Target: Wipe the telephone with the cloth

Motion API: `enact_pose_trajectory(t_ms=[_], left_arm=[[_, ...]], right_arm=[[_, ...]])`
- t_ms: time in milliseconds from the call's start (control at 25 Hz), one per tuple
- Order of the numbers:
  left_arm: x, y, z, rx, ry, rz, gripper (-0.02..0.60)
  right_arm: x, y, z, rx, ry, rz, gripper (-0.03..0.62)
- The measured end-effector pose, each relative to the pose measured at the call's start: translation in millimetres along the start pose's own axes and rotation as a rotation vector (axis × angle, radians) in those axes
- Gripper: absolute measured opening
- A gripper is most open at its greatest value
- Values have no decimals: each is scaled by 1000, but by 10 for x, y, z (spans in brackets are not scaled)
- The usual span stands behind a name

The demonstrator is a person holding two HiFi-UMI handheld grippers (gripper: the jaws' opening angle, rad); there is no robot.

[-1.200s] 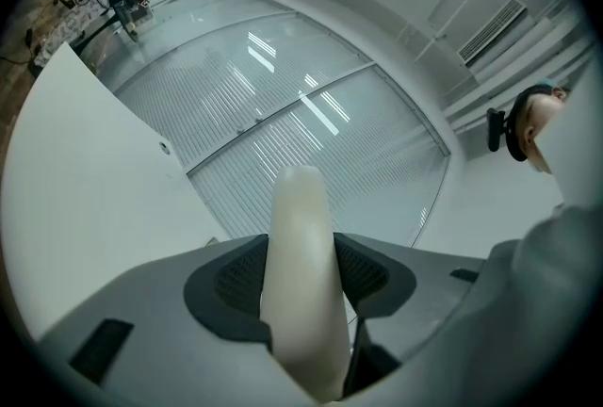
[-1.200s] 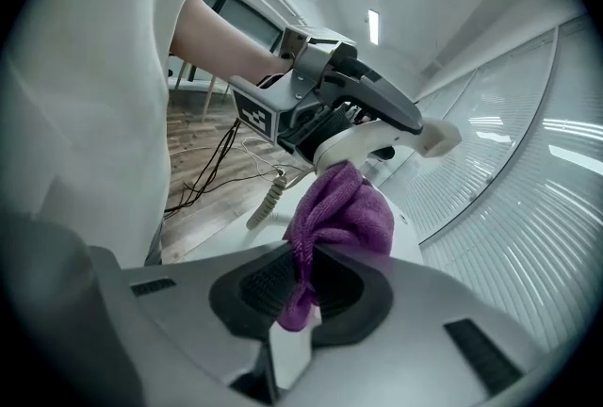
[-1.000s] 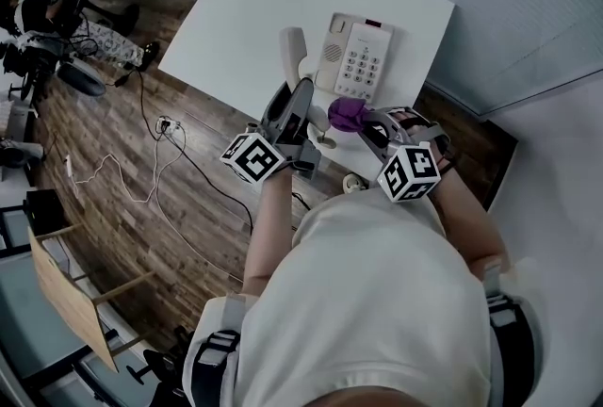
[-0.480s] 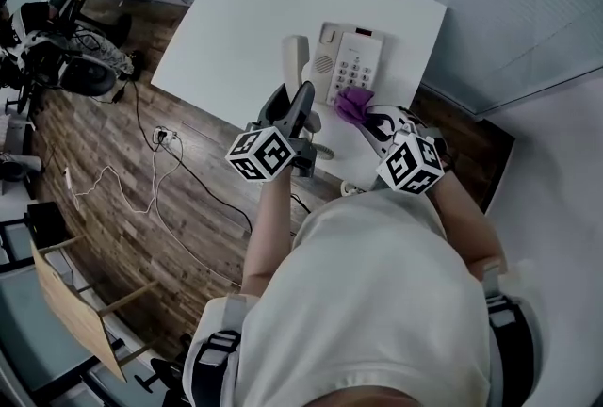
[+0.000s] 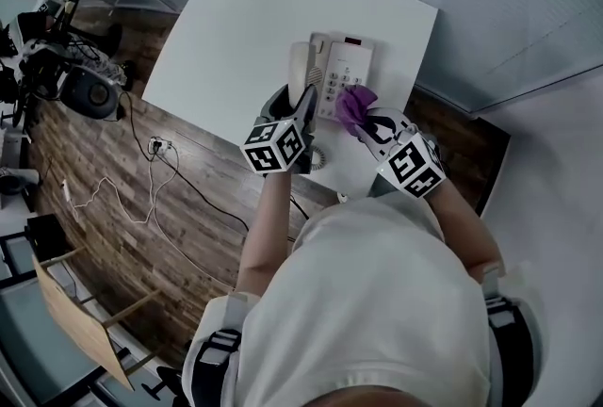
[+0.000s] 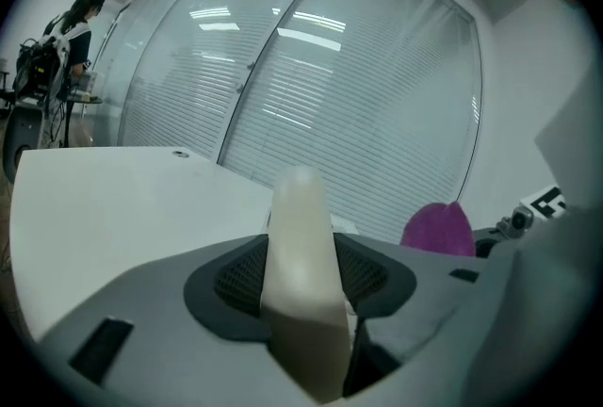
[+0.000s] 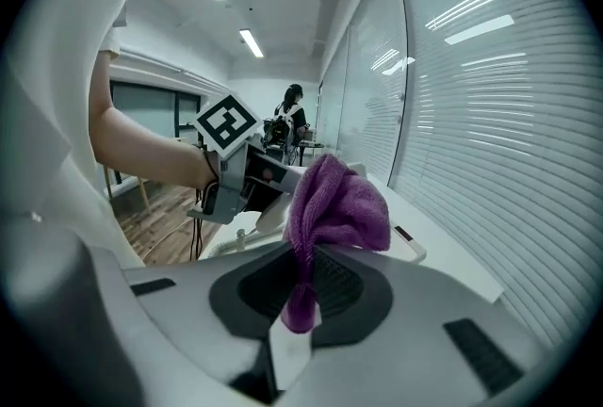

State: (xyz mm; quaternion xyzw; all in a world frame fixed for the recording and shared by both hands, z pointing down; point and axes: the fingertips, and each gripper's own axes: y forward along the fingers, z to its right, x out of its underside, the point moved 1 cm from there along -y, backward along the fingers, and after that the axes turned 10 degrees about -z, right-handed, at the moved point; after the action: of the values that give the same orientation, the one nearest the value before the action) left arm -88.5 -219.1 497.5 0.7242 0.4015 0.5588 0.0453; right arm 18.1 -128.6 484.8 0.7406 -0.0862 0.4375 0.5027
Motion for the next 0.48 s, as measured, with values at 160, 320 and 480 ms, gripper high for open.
enact_pose_trajectory(t_ms=[160,320,480], left_arm=[[53,208,-31,-24,32,-58,225],[103,387,-59,-44,55,-104,225],[172,515,-117,-75,88,-146,225]], right_arm=[[12,5,52,-12,15,11,44],[57,-1,106,-20,47,18,44],[131,-9,105,-27,81,5,44]])
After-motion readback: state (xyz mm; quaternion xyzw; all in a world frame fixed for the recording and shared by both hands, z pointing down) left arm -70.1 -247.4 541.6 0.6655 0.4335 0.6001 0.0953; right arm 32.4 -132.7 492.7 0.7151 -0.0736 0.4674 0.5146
